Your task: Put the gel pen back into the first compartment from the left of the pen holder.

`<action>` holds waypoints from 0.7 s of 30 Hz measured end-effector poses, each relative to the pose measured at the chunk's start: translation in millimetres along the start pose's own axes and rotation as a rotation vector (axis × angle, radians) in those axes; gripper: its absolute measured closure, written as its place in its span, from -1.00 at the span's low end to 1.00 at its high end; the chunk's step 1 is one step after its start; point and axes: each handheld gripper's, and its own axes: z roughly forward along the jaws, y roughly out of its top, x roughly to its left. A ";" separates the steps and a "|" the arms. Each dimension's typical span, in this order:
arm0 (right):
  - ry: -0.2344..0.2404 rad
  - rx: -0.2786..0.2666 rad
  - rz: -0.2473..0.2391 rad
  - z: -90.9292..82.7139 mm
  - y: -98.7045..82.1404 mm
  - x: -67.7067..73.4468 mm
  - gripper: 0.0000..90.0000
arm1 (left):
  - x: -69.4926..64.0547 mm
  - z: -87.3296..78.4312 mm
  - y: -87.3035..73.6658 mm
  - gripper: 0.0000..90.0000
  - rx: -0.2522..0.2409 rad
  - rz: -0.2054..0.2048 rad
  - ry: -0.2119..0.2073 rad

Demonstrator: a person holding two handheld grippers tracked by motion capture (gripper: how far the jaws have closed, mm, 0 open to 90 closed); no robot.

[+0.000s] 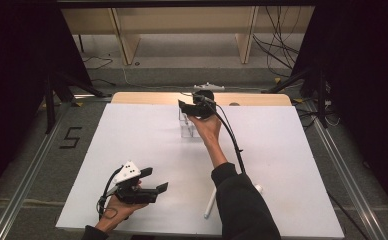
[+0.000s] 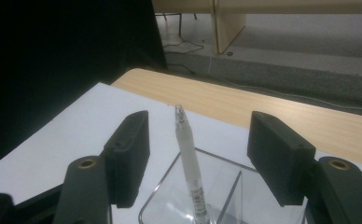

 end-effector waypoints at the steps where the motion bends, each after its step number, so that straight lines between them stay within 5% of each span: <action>1: 0.004 0.000 0.002 -1.0 0.6 -0.5 -0.12 | 0.1 0.0 0.0 -0.60 0.001 0.002 0.000; 21: 0.034 0.019 -0.030 -30.5 5.8 -3.9 -0.17 | 0.1 0.4 -0.4 -0.61 0.005 0.003 0.001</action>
